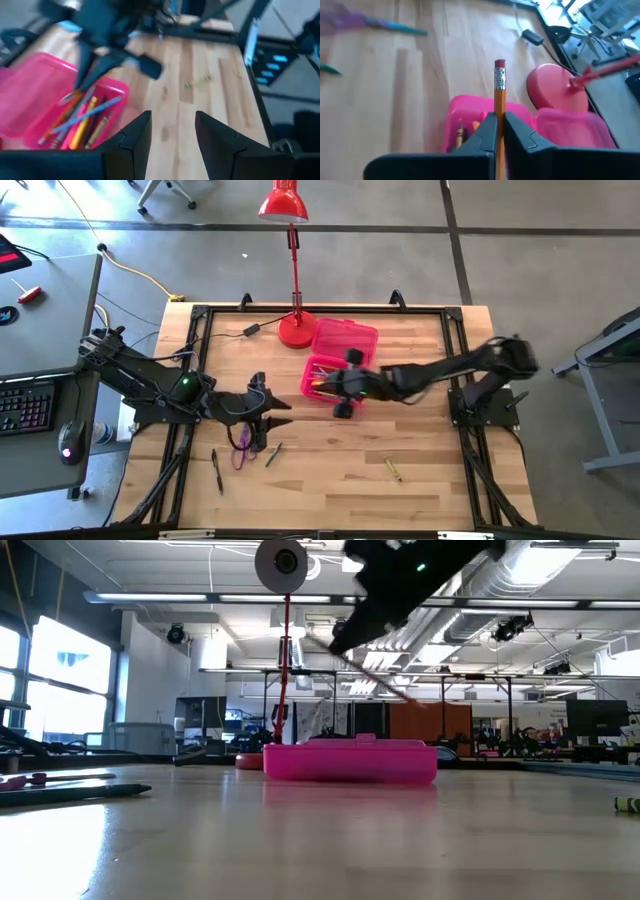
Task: Pick & place school supplies into a supply box
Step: Put the orange pencil into the pink supply box, then put the purple scissors into the pink supply box
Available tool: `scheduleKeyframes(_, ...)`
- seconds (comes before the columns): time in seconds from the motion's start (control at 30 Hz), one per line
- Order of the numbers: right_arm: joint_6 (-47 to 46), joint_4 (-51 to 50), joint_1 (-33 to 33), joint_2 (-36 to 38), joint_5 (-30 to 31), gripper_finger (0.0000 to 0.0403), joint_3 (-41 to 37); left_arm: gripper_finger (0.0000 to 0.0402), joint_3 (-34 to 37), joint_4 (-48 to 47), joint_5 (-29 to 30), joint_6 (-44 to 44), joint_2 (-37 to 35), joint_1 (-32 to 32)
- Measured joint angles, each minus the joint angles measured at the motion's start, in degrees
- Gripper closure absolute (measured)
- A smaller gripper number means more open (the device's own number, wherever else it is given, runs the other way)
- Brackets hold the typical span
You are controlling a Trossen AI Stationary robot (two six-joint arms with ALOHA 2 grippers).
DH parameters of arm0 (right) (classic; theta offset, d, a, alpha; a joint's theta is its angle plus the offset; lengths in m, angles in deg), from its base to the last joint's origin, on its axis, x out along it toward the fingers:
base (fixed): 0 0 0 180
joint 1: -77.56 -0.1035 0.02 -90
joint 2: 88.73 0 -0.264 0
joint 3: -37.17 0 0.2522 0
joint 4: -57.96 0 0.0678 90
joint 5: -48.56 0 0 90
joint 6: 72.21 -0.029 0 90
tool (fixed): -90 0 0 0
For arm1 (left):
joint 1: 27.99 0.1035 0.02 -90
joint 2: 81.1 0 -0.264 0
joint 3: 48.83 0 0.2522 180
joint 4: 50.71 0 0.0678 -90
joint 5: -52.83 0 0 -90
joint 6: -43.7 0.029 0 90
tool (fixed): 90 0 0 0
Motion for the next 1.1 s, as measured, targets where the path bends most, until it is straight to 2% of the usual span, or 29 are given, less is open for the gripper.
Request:
scheduleKeyframes(0.2,3.89,-0.14,4.65,-11.41,-1.18,0.0402,7.14,0.0218,0.07,-0.45,-7.85,0.38,0.19,0.0)
scheduleKeyframes(0.4,1.95,-0.13,8.8,-17.02,-4.42,0.0402,7.76,0.0218,0.07,-0.54,-18.25,0.02,0.23,-0.02)
scheduleKeyframes(0.47,0.71,-0.13,9.73,-17.79,-5.33,0.0399,7.61,0.0218,0.07,-0.24,-18.55,-0.9,0.49,-0.02)
scheduleKeyframes(0.67,-0.62,-0.61,10.84,-18.03,-9.33,0.0384,7.45,0.0218,-0.02,-0.1,-13.83,-2.13,4.29,0.0)
scheduleKeyframes(0.83,0.28,-0.55,10.58,-17.9,-9.38,0.0363,7.44,0.0218,0.0,-1.65,-12.85,-10.37,8.47,0.0)
scheduleKeyframes(0.97,0.71,-0.57,10.2,-17.9,-8.48,0.0339,7.45,0.0218,0.0,-3.05,-13.93,-18.89,11.61,0.02)
scheduleKeyframes(1.1,-0.97,-0.36,9.83,-17.9,-8.48,0.0317,7.44,0.0218,0.02,-7.62,-18.95,-26.34,13.1,0.76)
